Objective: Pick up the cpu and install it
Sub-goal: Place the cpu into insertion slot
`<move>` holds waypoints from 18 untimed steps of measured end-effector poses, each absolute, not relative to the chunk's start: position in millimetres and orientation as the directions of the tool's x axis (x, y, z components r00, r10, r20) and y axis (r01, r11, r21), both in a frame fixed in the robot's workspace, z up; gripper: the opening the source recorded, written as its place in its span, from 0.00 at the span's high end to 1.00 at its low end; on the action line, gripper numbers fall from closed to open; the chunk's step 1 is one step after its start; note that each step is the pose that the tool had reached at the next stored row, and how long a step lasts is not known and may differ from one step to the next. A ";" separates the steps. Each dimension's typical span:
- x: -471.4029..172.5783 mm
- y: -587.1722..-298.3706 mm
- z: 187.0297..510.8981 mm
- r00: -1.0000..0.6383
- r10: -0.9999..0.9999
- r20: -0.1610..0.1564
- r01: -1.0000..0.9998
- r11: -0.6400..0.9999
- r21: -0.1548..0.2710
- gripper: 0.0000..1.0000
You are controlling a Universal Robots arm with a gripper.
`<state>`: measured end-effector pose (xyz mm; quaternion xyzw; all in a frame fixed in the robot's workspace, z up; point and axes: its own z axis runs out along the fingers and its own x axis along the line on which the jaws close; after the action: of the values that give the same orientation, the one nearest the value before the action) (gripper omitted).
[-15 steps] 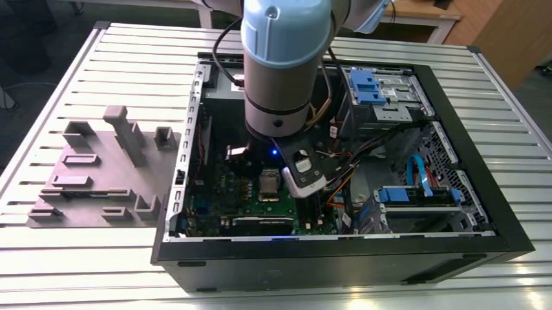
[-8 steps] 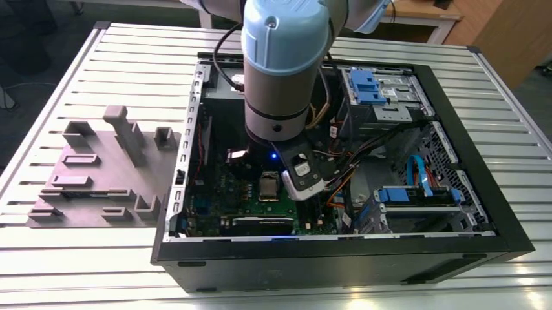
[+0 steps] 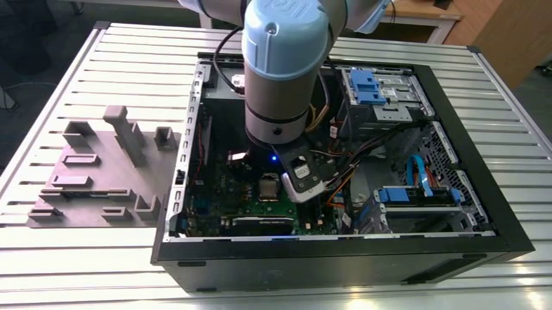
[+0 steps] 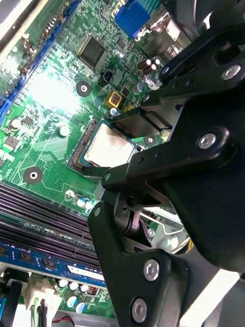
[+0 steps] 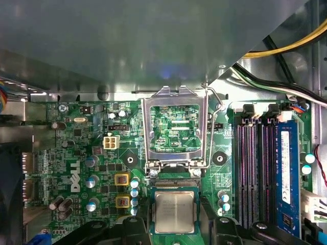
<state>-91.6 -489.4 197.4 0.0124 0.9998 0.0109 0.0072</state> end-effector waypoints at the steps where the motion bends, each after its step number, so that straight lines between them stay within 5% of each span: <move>1: -91.6 -489.4 196.9 -1.000 0.025 -0.014 0.025 0.999 0.022 0.53; 18: -90.0 -489.4 191.3 -1.000 0.025 -0.014 0.025 0.999 0.022 0.53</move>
<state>-90.0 -489.4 191.3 0.0124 0.9998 0.0108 0.0070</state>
